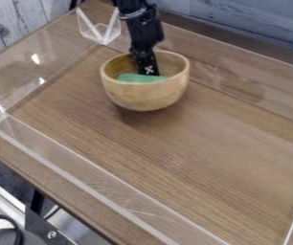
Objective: Remove the green block from inside the brown bowl and put it on the table
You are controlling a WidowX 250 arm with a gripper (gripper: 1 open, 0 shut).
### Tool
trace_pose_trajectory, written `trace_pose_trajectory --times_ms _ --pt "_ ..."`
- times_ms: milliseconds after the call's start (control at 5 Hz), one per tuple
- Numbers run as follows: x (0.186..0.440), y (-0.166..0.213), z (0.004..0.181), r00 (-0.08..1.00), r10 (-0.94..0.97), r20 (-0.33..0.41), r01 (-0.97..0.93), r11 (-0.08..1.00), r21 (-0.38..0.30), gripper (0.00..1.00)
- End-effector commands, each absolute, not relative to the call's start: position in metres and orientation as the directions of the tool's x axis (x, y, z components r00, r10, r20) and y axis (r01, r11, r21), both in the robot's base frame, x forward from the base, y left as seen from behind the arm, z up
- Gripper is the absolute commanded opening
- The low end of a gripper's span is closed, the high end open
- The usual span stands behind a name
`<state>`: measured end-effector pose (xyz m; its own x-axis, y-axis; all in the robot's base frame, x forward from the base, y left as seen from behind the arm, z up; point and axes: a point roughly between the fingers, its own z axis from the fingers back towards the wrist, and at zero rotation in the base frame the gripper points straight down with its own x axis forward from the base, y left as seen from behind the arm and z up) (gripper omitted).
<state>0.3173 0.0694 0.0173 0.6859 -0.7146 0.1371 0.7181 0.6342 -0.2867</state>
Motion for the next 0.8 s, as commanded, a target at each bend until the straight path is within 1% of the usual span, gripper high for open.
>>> trace_pose_trajectory --times_ms 0,600 --pt "0.282 0.042 0.001 0.661 -0.742 0.108 0.718 0.586 -0.375 0.0" --pt "0.266 0.017 0.012 0.596 -0.803 0.024 0.76 0.554 -0.339 0.0"
